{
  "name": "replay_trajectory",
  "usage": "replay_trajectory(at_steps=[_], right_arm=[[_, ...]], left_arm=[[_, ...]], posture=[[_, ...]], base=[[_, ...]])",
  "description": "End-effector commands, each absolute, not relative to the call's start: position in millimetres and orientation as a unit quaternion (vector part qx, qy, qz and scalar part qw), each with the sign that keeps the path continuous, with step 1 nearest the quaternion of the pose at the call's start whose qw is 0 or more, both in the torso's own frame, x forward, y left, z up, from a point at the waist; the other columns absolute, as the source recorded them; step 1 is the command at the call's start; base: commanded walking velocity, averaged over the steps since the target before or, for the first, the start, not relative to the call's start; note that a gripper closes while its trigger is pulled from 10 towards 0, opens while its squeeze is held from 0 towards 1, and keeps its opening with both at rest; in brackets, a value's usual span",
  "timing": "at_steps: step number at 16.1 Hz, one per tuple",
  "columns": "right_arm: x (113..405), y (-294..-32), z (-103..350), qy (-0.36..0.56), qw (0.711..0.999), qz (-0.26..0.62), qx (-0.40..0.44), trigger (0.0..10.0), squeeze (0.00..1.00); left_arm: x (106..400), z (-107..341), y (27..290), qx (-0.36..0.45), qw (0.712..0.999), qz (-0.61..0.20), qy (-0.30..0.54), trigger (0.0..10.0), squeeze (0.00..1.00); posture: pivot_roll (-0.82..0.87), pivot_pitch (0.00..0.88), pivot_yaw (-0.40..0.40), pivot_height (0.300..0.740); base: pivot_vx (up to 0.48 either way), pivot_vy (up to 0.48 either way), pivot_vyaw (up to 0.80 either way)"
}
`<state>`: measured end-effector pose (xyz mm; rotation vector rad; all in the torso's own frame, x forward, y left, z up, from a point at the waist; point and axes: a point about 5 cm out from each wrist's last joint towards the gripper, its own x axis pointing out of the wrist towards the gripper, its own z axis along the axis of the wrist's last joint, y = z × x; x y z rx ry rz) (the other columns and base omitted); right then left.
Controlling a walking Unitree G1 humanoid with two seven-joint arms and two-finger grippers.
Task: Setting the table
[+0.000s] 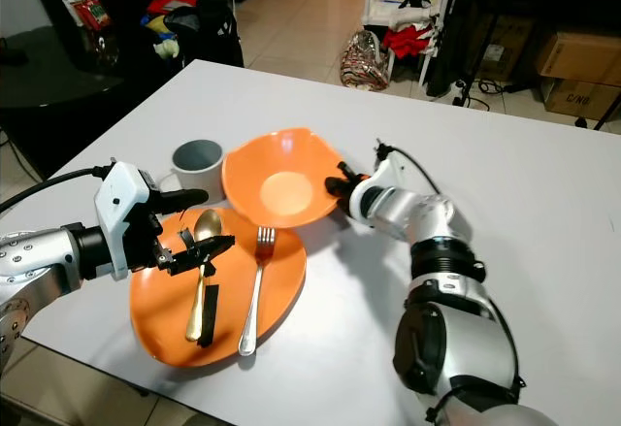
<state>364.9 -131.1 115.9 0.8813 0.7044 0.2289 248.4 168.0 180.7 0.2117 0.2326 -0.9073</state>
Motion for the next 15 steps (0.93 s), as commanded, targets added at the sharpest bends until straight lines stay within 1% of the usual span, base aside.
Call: replay_trajectory(at_steps=[1,5,10,11,12,13,15], right_arm=[[372.6,-126.1,130.2,0.304,0.842,0.124,0.428,10.0,0.00],[374.8,-119.4,131.8,0.301,0.839,0.132,0.434,10.0,0.00],[372.9,-130.0,126.0,0.310,0.841,0.122,0.427,10.0,0.00],[372.4,-130.5,125.2,0.313,0.841,0.123,0.424,10.0,0.51],[372.0,-130.6,124.3,0.316,0.841,0.122,0.422,10.0,0.95],[371.7,-130.4,123.8,0.318,0.841,0.123,0.421,10.0,1.00],[371.7,-130.2,125.1,0.317,0.839,0.126,0.422,10.0,1.00]], left_arm=[[249.6,183.8,168.4,0.113,0.886,-0.436,0.108,10.0,0.00],[250.0,184.9,168.8,0.115,0.888,-0.432,0.106,10.0,0.00],[249.6,184.3,167.2,0.112,0.887,-0.434,0.106,10.0,0.00],[249.4,184.0,166.5,0.110,0.886,-0.438,0.108,10.0,0.00],[249.3,183.6,165.8,0.109,0.884,-0.440,0.109,10.0,0.00],[249.5,183.4,165.3,0.108,0.884,-0.441,0.110,10.0,0.00],[249.9,181.9,164.6,0.109,0.883,-0.443,0.115,10.0,0.00]], posture=[[0.07,0.000,0.029,0.740],[0.08,0.000,0.022,0.740],[0.07,0.000,0.023,0.740],[0.07,0.000,0.023,0.740],[0.07,0.000,0.025,0.740],[0.07,0.000,0.025,0.740],[0.07,0.000,0.030,0.740]], base=[[0.000,0.000,0.00],[0.000,0.000,0.00],[0.000,0.000,0.00],[0.000,0.000,0.00],[0.000,0.000,0.00],[0.000,0.000,0.00],[0.000,0.000,0.00]])
